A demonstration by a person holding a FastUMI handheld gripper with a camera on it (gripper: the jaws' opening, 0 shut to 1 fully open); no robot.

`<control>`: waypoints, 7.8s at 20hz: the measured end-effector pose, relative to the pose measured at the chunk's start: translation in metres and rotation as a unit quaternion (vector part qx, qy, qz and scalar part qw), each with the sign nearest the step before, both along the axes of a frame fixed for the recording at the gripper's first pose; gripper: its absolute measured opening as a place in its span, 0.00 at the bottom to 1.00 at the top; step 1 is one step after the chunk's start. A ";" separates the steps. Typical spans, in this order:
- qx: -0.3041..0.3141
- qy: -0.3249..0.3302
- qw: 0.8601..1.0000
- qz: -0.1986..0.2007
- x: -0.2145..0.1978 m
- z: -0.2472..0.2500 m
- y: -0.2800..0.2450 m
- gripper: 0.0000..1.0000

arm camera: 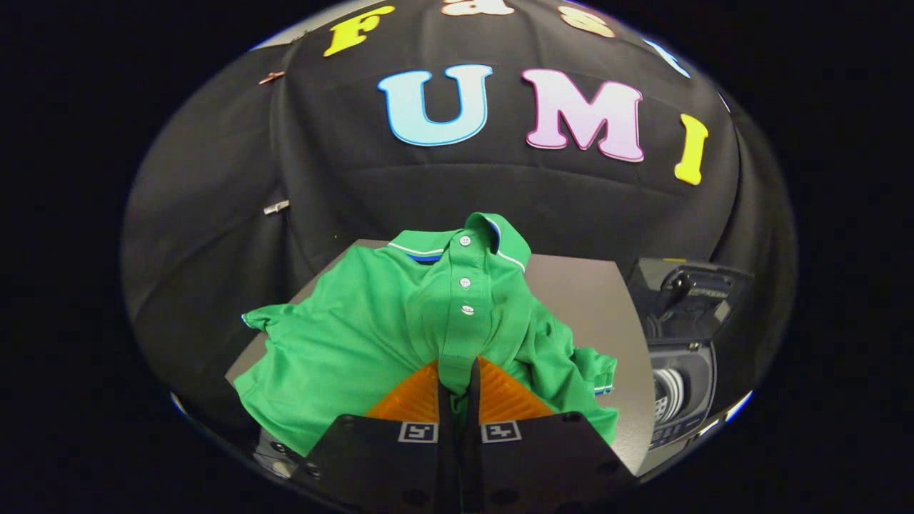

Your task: Put the clothes into the washing machine and then close the washing machine lid.

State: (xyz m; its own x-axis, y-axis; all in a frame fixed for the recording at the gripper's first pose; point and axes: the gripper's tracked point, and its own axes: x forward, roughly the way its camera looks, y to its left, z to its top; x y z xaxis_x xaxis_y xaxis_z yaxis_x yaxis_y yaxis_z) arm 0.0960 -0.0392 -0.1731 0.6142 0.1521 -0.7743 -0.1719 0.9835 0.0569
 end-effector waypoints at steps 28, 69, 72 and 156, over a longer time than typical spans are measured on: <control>0.060 -0.127 0.988 0.057 0.055 0.118 -0.257 0.07; -0.030 0.195 0.978 -0.068 -0.032 -0.238 -0.411 0.09; -0.018 0.196 0.978 -0.072 -0.034 -0.239 -0.406 0.26; -0.047 -0.169 0.980 -0.098 0.054 -0.006 -0.351 0.99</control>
State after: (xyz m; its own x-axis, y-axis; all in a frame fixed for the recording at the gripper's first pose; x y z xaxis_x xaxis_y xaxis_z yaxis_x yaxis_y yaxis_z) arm 0.1495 -0.3897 -0.1789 0.8480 -0.0566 -0.5270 0.0273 0.9976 -0.0632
